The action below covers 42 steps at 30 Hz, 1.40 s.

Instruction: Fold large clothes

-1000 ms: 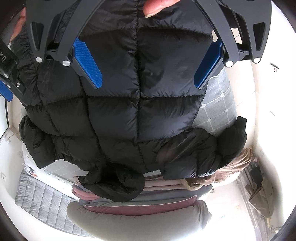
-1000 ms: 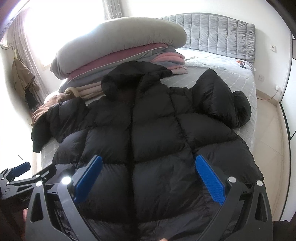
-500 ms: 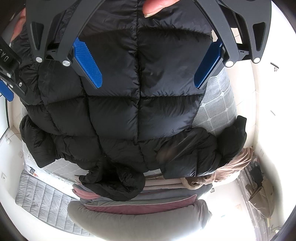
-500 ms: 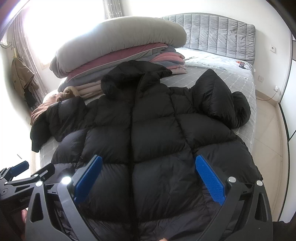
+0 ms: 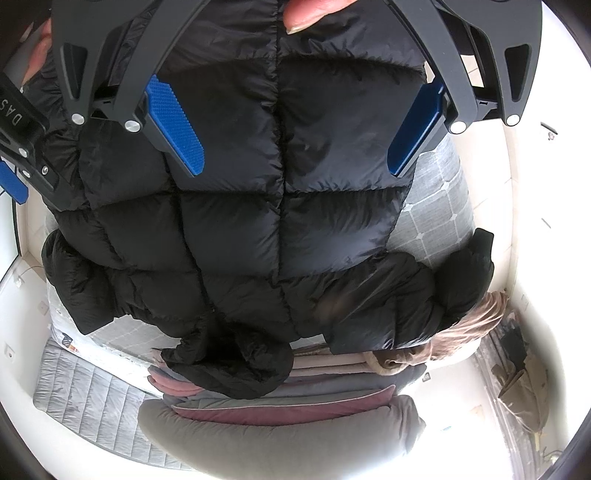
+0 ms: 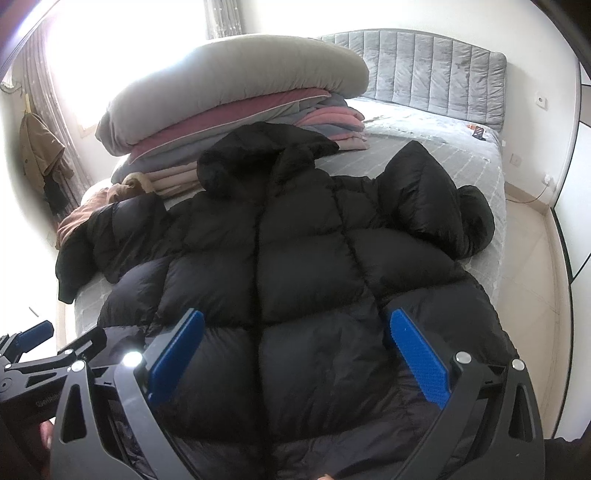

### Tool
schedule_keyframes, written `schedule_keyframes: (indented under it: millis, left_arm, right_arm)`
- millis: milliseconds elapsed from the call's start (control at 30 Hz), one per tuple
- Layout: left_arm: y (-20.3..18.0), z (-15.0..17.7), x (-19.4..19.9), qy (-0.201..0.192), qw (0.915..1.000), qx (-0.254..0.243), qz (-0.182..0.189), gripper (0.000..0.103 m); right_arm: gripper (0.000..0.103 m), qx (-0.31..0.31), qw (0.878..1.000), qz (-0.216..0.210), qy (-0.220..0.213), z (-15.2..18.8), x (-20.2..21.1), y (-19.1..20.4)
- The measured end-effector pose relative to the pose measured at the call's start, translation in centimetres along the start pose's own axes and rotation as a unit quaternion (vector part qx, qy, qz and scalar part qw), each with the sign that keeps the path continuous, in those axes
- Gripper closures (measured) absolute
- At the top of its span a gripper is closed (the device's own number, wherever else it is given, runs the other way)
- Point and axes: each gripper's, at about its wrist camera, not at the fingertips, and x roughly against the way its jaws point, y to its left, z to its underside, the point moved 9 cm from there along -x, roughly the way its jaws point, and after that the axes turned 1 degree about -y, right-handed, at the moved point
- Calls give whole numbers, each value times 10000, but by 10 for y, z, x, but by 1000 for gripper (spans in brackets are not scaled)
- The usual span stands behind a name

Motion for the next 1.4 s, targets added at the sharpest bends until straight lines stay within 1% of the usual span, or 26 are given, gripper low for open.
schedule_keyframes:
  millis: [333, 1400]
  left_arm:
    - [1, -1, 1, -16, 10000, 32, -10, 7]
    - [5, 5, -3, 48, 10000, 33, -4, 7]
  right_arm:
    - [5, 8, 10000, 51, -12, -2, 1, -1]
    - [5, -9, 10000, 25, 22, 3, -3, -1]
